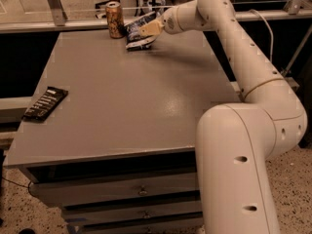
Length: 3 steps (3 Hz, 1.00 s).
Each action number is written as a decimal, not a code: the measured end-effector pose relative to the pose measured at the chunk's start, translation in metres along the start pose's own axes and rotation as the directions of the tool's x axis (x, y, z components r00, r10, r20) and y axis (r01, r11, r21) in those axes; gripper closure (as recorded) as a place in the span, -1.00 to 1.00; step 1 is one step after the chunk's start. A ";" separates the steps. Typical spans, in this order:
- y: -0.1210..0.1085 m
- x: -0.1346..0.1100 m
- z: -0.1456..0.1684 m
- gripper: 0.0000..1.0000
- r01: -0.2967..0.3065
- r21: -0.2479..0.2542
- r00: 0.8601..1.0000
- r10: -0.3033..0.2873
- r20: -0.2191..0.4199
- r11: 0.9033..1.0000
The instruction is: Move blue chip bag near orange can
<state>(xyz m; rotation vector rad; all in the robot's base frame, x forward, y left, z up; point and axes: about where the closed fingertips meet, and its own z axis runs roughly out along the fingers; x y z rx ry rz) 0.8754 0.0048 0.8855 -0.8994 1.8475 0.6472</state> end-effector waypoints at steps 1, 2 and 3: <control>0.002 0.000 -0.027 -1.00 0.009 0.001 1.000 -0.009 -0.006 1.000; -0.004 0.006 -0.095 -1.00 0.089 0.065 0.996 -0.087 -0.029 0.994; -0.008 0.028 -0.185 -1.00 0.202 0.156 0.978 -0.191 -0.083 0.967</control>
Offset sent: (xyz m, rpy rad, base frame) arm -0.1265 -0.1627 0.0540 -0.2206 -0.1687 -0.0654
